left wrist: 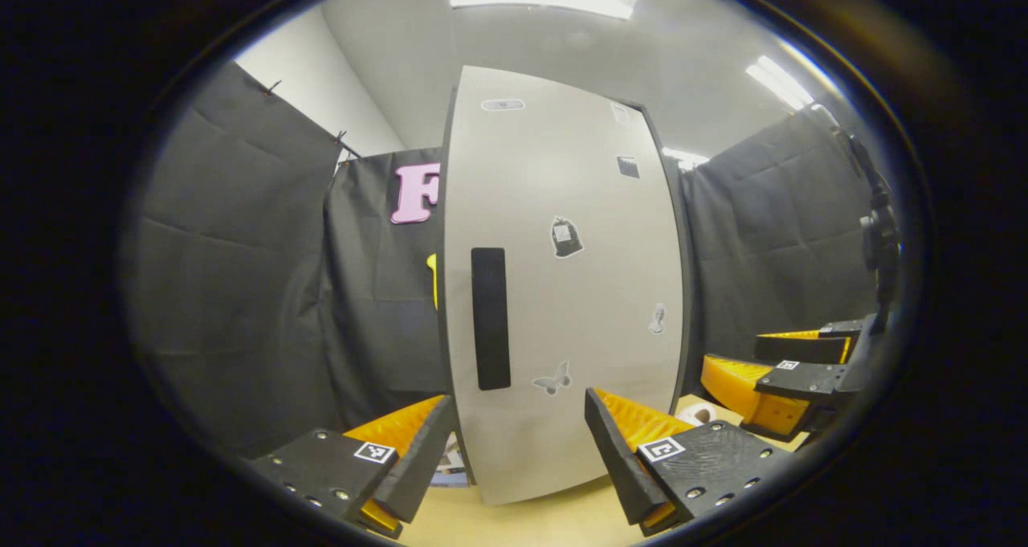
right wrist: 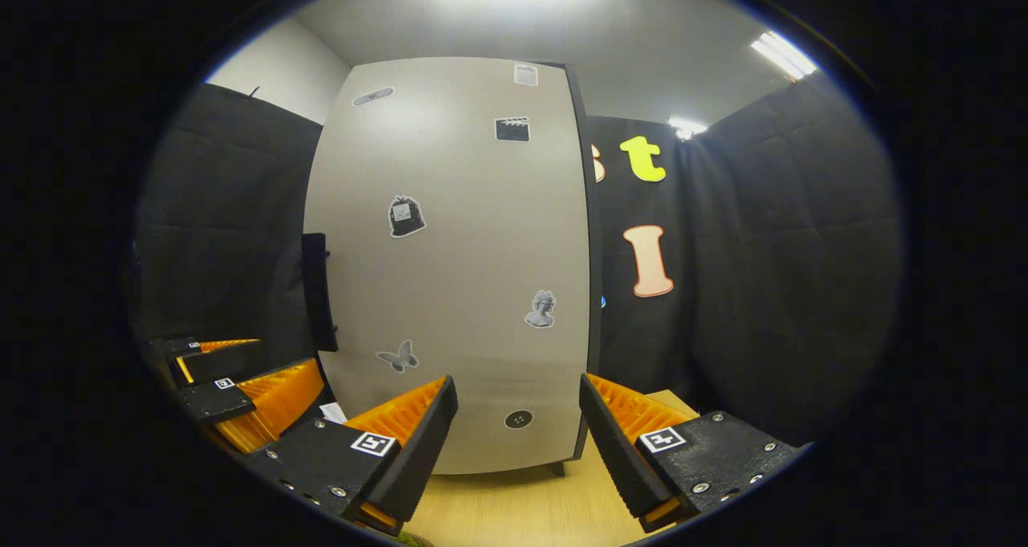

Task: Open the cabinet door with the right hand, grasp the bottle in the cabinet with the left hand and place it on the coaster, then close the cabinet door with the right hand.

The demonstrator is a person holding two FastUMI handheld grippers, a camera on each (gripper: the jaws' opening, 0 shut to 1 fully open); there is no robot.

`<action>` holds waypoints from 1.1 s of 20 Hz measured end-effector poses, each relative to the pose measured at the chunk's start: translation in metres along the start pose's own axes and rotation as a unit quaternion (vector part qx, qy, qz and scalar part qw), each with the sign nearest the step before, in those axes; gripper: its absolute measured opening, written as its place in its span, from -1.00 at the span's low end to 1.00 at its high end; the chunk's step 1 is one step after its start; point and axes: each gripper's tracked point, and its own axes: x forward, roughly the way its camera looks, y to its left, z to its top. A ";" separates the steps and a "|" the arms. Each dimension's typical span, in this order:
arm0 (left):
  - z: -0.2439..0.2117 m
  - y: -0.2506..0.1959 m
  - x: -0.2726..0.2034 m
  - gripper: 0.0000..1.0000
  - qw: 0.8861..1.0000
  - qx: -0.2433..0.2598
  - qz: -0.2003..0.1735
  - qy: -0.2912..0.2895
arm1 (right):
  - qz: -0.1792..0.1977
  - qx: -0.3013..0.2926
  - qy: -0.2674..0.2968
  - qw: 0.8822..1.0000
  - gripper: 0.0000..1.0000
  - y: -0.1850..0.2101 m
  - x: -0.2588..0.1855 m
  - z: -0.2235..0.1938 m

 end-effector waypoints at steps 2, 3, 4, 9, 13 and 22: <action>0.001 0.003 0.001 0.82 1.000 -0.002 0.006 -0.003 | -0.002 -0.007 -0.006 1.000 0.88 0.000 0.000 0.003; 0.003 0.002 0.001 0.87 1.000 -0.004 0.008 -0.004 | -0.001 -0.009 -0.007 1.000 0.88 0.002 0.000 0.005; 0.004 0.003 0.000 0.87 1.000 -0.006 0.011 -0.007 | -0.001 -0.010 -0.008 1.000 0.88 0.003 0.000 0.005; 0.008 0.006 -0.002 0.87 1.000 -0.019 0.015 -0.015 | 0.008 -0.012 -0.013 1.000 0.89 0.009 -0.004 0.007; 0.007 0.005 -0.007 0.87 1.000 -0.024 0.014 -0.015 | 0.011 -0.015 -0.015 1.000 0.88 0.009 -0.009 0.010; 0.008 -0.011 -0.015 0.87 1.000 -0.015 -0.001 -0.016 | 0.023 -0.007 -0.006 1.000 0.89 0.009 -0.014 0.008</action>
